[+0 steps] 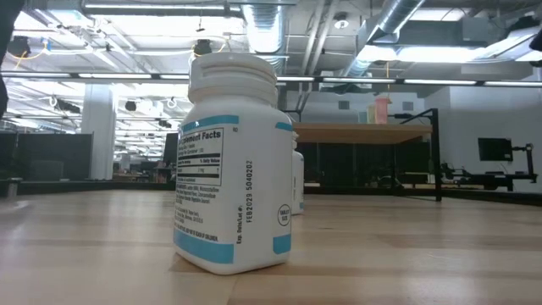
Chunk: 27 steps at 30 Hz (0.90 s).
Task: Pick and place medicine bottles onto shelf by color
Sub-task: Put the top white big pill bottle on the shelf
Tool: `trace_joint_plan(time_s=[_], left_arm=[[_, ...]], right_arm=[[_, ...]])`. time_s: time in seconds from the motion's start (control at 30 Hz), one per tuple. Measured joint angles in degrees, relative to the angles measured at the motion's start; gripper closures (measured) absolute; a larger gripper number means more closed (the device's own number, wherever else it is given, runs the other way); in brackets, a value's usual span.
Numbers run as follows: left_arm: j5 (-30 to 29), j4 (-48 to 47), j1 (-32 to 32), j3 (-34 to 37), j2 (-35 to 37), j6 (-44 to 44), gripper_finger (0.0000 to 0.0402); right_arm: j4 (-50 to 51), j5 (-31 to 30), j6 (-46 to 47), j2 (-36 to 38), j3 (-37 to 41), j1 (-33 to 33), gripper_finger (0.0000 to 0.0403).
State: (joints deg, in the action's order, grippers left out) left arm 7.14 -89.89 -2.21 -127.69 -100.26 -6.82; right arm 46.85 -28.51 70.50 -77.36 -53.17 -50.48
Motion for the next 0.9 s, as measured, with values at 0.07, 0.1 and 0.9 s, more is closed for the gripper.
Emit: trace_joint_plan(time_s=[0.07,0.1,0.9], left_arm=[[-0.1,0.0,2.2,1.8,3.7,1.1,0.0260],[-0.2,0.0,3.3,3.3,5.7,2.1,0.0260],[-20.9,42.9,21.7,70.8,37.6,30.4,0.0260]], right_arm=[[-0.9,-0.1,0.0,-1.4,0.0,0.2,0.0276],[-1.6,-0.3,0.0,-2.1,0.0,0.6,0.0276],[-23.5,-3.2,-40.6,-5.4,-4.6,21.4,0.0276]])
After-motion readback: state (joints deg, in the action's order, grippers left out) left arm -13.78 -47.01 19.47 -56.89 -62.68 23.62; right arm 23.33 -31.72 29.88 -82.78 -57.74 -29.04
